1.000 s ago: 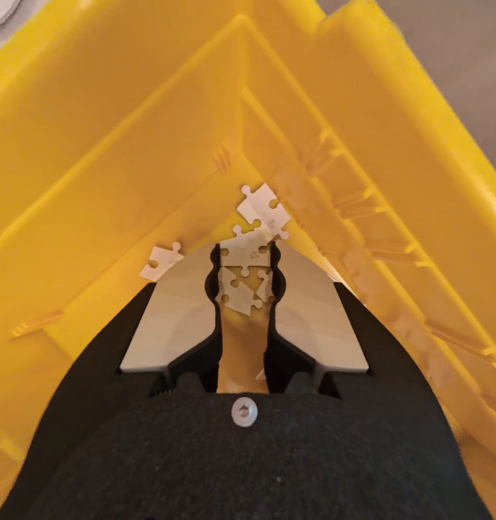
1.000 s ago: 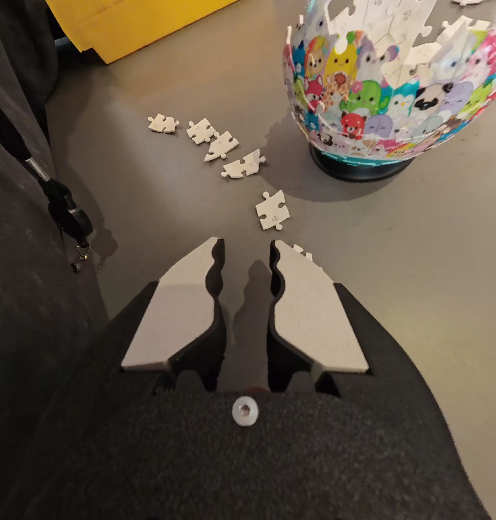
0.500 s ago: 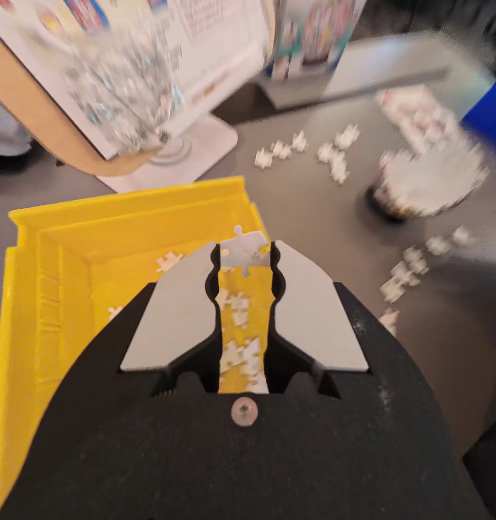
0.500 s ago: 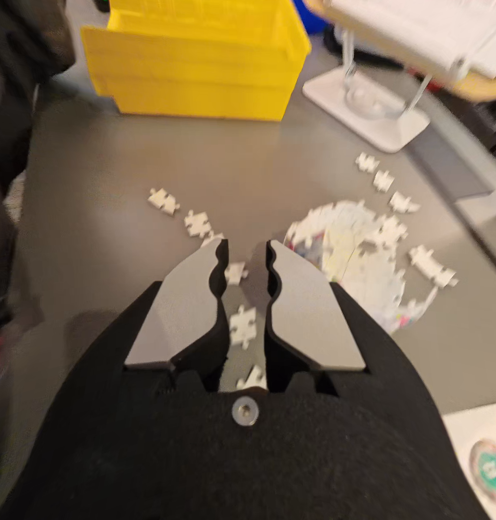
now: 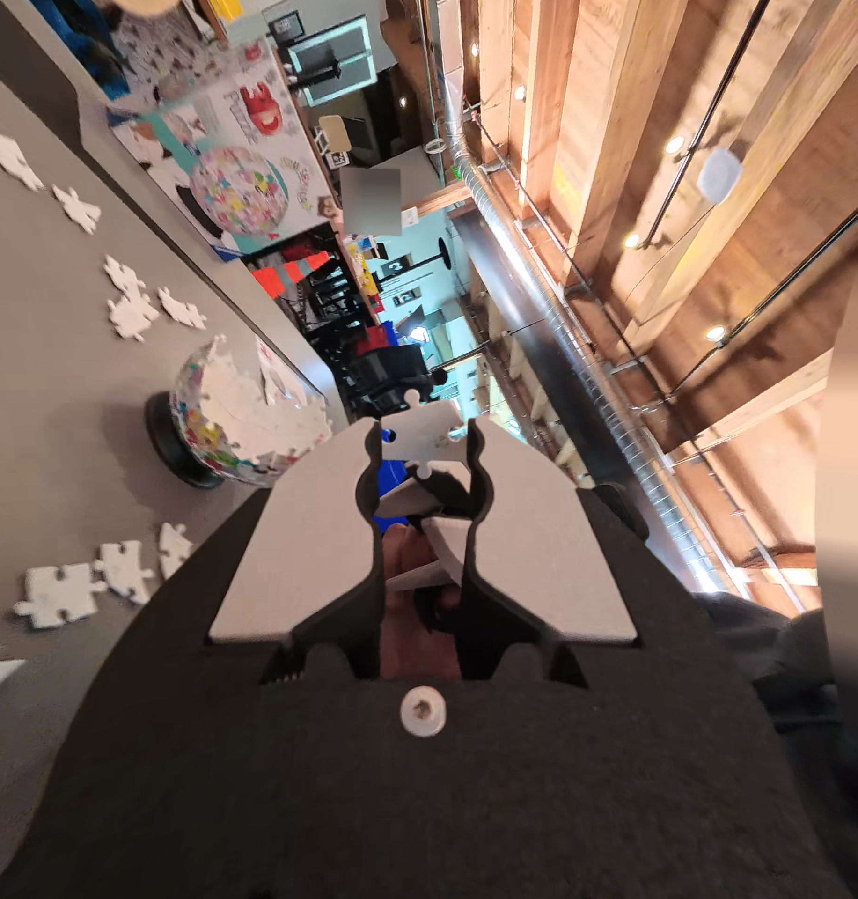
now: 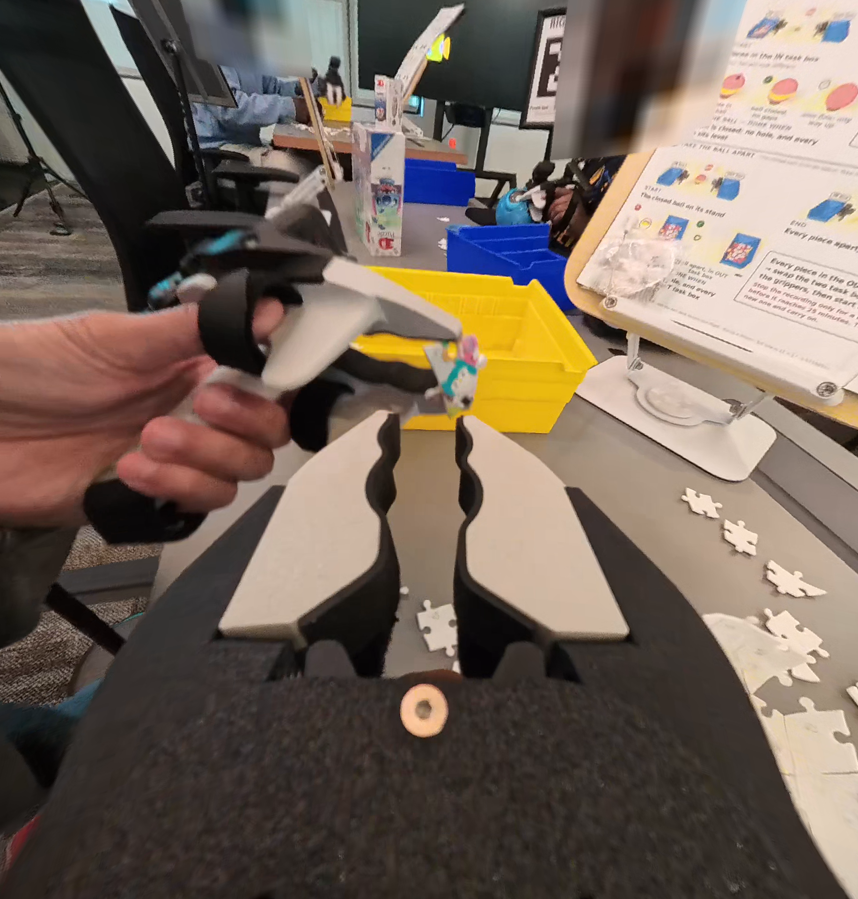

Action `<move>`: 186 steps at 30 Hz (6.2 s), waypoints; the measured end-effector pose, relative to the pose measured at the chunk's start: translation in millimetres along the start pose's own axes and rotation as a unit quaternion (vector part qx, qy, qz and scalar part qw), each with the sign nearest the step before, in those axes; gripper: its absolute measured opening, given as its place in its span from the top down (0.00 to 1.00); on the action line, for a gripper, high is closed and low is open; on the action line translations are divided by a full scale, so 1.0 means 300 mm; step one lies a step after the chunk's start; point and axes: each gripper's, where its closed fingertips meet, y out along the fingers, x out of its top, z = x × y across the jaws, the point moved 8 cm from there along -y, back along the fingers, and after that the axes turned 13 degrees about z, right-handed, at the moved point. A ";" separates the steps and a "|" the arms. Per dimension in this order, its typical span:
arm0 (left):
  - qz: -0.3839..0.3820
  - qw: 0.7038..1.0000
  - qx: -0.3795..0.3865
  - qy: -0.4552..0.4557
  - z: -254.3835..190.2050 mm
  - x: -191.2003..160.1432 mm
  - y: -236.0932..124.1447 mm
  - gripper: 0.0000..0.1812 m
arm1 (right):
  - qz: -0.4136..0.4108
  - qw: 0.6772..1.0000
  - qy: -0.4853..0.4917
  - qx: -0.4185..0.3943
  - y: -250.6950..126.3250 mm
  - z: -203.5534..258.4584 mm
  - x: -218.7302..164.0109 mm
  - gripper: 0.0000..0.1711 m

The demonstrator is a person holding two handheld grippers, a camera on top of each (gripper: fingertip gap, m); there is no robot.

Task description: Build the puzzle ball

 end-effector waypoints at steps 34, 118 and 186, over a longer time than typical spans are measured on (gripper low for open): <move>0.221 0.950 0.218 0.035 0.206 -0.142 -0.229 0.99 | 0.120 0.973 0.085 0.179 -0.018 0.013 -0.159 0.95; 0.477 0.601 0.595 0.240 0.313 0.436 -0.605 0.76 | 0.260 0.957 -0.027 0.122 0.012 -0.100 -0.236 0.94; 0.507 0.772 0.380 0.056 0.505 0.473 0.546 0.99 | -0.070 0.984 0.149 0.060 -0.418 -0.179 -0.345 0.89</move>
